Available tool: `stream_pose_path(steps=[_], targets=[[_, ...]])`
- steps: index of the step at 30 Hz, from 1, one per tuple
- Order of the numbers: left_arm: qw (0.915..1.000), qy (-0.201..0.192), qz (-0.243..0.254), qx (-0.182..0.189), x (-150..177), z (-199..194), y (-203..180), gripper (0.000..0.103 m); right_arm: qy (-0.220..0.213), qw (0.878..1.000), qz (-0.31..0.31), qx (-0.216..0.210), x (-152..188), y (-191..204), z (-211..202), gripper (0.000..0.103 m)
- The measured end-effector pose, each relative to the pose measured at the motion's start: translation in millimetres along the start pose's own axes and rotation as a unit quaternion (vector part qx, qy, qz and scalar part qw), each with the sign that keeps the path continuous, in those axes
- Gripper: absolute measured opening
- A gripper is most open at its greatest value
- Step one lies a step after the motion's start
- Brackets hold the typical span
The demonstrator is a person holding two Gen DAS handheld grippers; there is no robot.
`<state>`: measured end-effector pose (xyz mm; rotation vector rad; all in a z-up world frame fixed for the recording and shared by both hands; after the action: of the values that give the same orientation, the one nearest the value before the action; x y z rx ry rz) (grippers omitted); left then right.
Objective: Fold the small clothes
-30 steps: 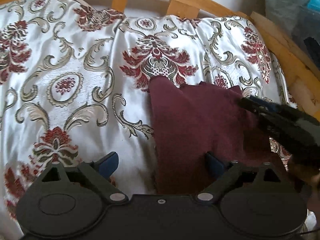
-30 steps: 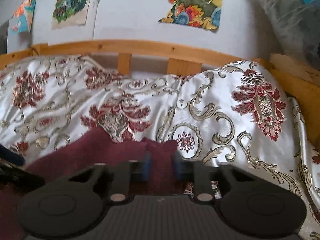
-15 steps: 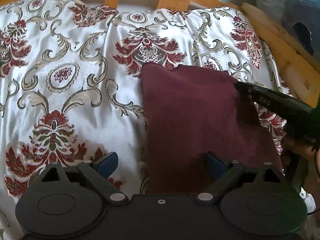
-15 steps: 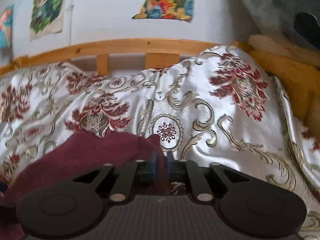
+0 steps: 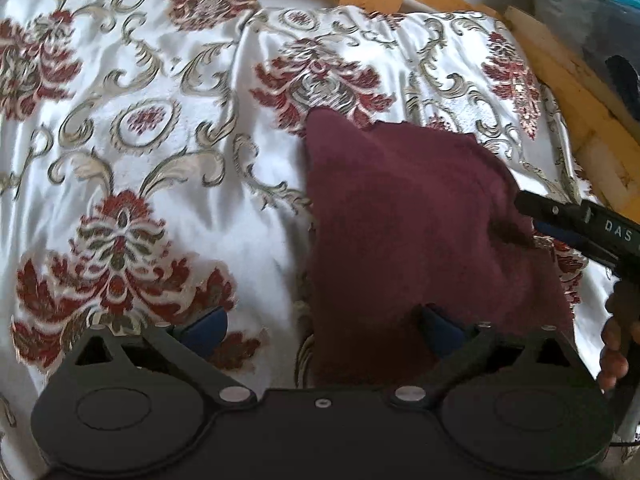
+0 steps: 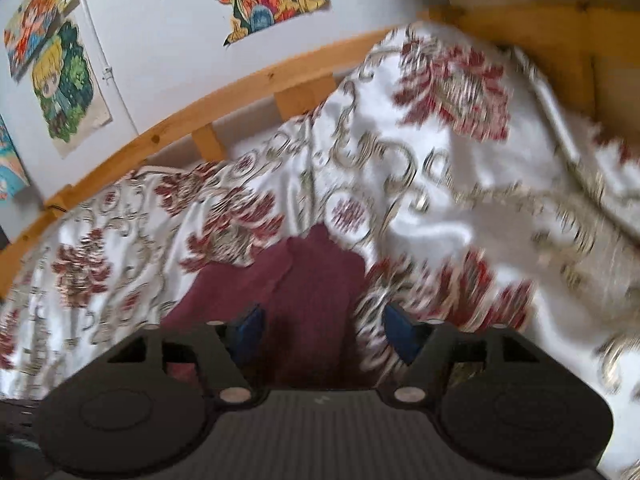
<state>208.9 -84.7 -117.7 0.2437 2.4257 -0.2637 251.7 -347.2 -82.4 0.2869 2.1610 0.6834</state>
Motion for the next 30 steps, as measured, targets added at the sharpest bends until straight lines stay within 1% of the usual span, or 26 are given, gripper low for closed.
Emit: stream_pose_path(steps=[1, 2, 3, 5, 7, 9, 12, 14, 15, 17, 19, 20, 21, 22, 23, 24, 25, 26, 27, 29, 30], targets=[[1.0, 0.002, -0.008, 0.002, 2, 0, 3, 0.102, 0.01, 1.0, 0.005, -0.003, 2, 0, 3, 0.046], [0.9999, 0.004, -0.014, 0.003, 3, 0, 5, 0.102, 0.016, 1.0, 0.008, -0.003, 4, 0, 6, 0.033], [0.9998, 0.005, -0.018, 0.003, 4, 0, 7, 0.102, 0.021, 1.0, 0.012, -0.002, 6, 0, 10, 0.031], [0.9998, 0.005, -0.019, -0.001, 5, -1, 9, 0.102, 0.019, 1.0, 0.015, 0.0, 9, 0, 14, 0.017], [0.9998, 0.005, -0.016, -0.005, 6, -2, 9, 0.102, 0.007, 1.0, -0.002, -0.004, 11, 5, 13, 0.014], [0.9998, 0.004, -0.016, -0.01, 7, -4, 10, 0.102, -0.011, 0.998, -0.057, -0.006, 15, 21, 10, 0.014], [0.9998, 0.005, -0.016, -0.015, 10, -5, 11, 0.102, -0.026, 0.99, -0.137, -0.011, 25, 47, 6, 0.014], [0.9997, 0.005, -0.014, -0.018, 11, -5, 10, 0.102, -0.028, 0.986, -0.166, -0.001, 31, 55, 7, 0.014], [0.9997, 0.005, -0.014, -0.019, 12, -6, 10, 0.102, -0.029, 0.985, -0.172, 0.009, 32, 54, 8, 0.014], [0.9997, 0.004, -0.013, -0.021, 12, -6, 10, 0.102, -0.027, 0.986, -0.161, 0.026, 30, 47, 10, 0.014], [0.9997, 0.005, -0.011, -0.022, 12, -6, 9, 0.102, -0.021, 0.991, -0.126, 0.037, 24, 33, 11, 0.014], [0.9997, 0.005, -0.011, -0.022, 11, -6, 8, 0.102, -0.016, 0.994, -0.104, 0.034, 20, 25, 12, 0.014], [0.9997, 0.004, -0.01, -0.021, 11, -7, 8, 0.102, -0.01, 0.996, -0.08, 0.026, 17, 17, 13, 0.014], [0.9997, 0.003, -0.01, -0.021, 11, -7, 7, 0.102, -0.005, 0.998, -0.059, 0.019, 14, 11, 13, 0.018], [0.9998, -0.002, -0.009, -0.018, 10, -9, 6, 0.102, -0.001, 0.999, -0.044, 0.012, 12, 6, 13, 0.029], [0.9998, -0.01, -0.014, -0.01, 10, -12, 6, 0.102, -0.001, 0.999, -0.032, 0.01, 10, 2, 13, 0.035], [0.9995, -0.022, -0.022, 0.007, 9, -16, 5, 0.102, -0.001, 1.0, -0.025, 0.006, 8, 0, 12, 0.044], [0.9988, -0.034, -0.028, 0.023, 9, -19, 3, 0.102, 0.0, 1.0, -0.018, 0.0, 7, -2, 12, 0.05], [0.9979, -0.045, -0.03, 0.034, 8, -22, 2, 0.102, 0.003, 1.0, -0.006, -0.008, 5, -5, 12, 0.054], [0.9966, -0.064, -0.027, 0.044, 5, -27, -3, 0.102, 0.014, 0.999, 0.021, -0.026, 4, -7, 14, 0.075], [0.9962, -0.068, -0.025, 0.048, 3, -27, -5, 0.102, 0.026, 0.998, 0.035, -0.039, 4, -8, 15, 0.079]])
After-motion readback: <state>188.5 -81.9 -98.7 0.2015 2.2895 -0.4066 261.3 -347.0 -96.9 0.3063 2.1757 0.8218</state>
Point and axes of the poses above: each gripper's, at about its wrist camera, not at the fingertips, and z roughly the way its jaws point, y to its left, x to its underside, the point moved 5 cm from there along z, roughly the way its jaws point, and after that the axes turned 15 degrees about z, right-handed, at the moved point
